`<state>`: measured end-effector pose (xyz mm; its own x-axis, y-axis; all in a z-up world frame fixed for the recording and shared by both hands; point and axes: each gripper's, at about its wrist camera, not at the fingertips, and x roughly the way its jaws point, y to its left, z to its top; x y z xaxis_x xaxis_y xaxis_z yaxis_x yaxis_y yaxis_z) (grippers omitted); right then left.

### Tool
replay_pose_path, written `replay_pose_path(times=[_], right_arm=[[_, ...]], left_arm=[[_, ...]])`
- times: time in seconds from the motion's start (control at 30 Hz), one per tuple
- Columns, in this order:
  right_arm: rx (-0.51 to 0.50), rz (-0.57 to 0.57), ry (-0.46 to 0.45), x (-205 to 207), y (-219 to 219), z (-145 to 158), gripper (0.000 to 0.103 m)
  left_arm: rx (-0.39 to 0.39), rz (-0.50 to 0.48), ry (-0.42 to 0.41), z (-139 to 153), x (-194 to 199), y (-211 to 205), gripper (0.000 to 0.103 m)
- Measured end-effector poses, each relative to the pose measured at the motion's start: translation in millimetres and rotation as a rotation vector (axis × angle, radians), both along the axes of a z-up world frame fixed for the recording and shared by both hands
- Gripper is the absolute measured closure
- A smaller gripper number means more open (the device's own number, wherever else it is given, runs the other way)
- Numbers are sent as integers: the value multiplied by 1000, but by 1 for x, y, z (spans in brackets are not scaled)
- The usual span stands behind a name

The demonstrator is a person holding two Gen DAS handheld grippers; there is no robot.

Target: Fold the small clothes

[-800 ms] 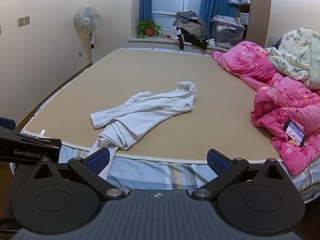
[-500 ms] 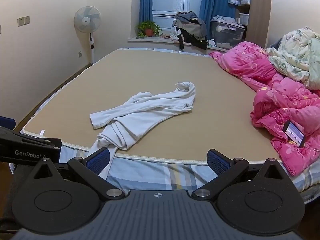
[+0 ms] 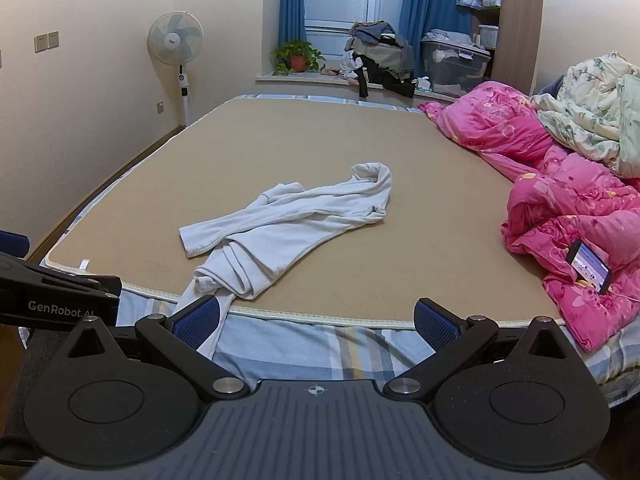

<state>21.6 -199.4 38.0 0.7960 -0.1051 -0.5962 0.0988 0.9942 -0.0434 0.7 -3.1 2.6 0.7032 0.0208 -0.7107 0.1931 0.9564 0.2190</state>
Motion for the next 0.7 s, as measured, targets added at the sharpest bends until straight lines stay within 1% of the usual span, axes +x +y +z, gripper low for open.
replay_pose_path(times=[0.7], right_arm=[[-4,5,5,1,3,-5,1]], left_arm=[[-1,3,6,0,1,1,1]])
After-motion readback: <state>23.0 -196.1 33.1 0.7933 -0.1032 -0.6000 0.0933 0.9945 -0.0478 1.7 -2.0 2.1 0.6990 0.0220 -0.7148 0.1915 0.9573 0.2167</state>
